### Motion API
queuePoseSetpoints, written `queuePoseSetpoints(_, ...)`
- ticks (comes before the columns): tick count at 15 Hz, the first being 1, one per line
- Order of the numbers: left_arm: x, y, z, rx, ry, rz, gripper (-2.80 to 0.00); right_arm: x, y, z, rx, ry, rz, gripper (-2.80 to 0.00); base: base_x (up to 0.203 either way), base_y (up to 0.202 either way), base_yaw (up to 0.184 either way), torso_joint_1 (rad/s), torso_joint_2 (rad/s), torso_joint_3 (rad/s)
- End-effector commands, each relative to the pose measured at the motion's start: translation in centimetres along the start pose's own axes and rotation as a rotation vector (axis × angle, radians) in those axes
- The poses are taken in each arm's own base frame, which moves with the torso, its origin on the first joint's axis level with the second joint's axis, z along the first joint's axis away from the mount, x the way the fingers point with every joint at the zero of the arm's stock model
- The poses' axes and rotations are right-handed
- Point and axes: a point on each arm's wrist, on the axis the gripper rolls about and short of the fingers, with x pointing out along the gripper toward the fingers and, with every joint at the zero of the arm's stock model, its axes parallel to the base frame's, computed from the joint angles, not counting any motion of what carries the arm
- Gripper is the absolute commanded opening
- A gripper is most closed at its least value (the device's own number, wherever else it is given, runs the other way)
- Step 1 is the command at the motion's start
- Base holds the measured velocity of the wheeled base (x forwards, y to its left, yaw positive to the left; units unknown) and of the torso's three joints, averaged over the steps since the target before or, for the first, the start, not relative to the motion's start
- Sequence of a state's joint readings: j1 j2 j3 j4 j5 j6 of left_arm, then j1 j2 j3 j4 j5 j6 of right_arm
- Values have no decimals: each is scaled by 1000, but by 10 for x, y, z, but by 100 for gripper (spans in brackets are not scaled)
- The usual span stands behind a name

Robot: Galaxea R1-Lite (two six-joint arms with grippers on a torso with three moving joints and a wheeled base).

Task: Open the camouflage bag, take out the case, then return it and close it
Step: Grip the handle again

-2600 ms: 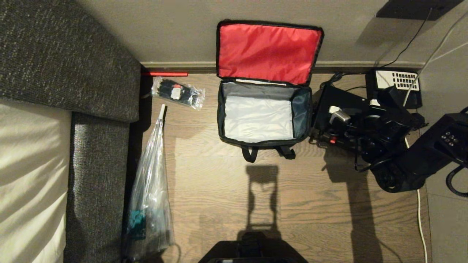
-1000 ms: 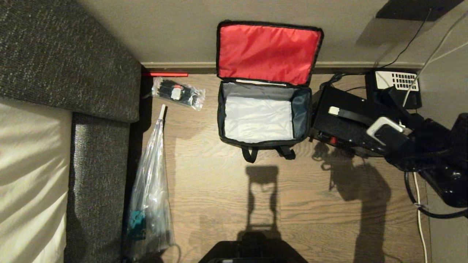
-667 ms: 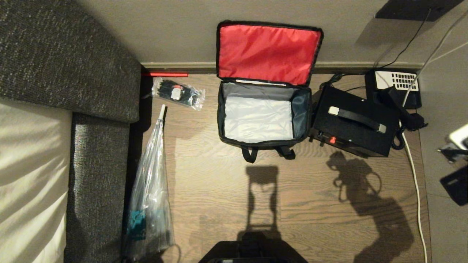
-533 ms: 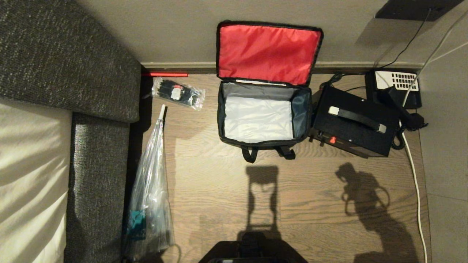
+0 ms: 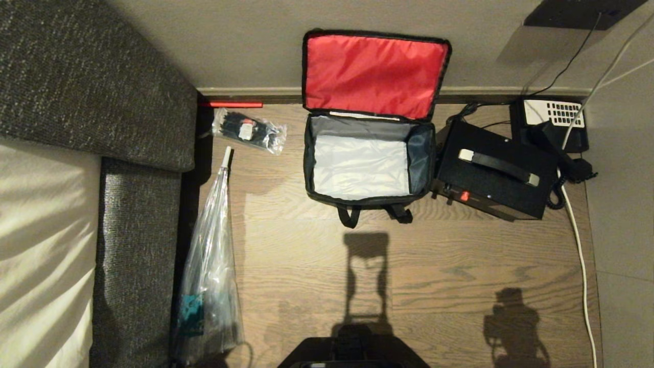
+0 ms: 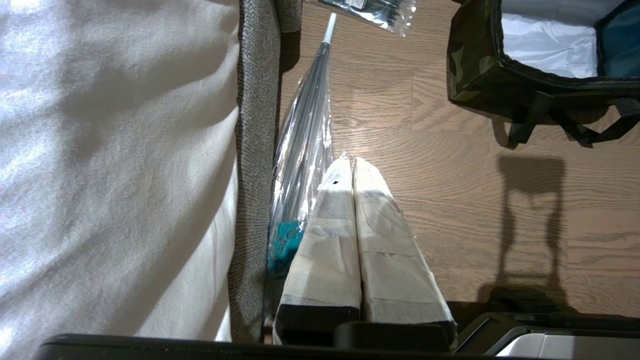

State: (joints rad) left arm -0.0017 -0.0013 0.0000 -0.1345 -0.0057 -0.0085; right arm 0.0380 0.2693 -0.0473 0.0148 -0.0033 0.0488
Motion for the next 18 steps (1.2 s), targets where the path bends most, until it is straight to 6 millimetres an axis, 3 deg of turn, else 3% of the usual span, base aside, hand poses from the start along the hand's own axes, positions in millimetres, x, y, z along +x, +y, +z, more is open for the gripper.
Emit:
queuePoseSetpoints(1,2,0,-11,-1,39,0,-280,-7,0,-7,-28,-93,-13,-280,0,0,0,0,0,0)
queuePoseSetpoints(4,2,0,-11,-1,40,0,-280,-18,1,-14,-71,-289,-21,-280,0,0,0,0,0,0)
queuePoseSetpoints(18,2,0,-11,-1,39,0,-280,-17,0,-20,-41,-247,-39,-280,0,0,0,0,0,0)
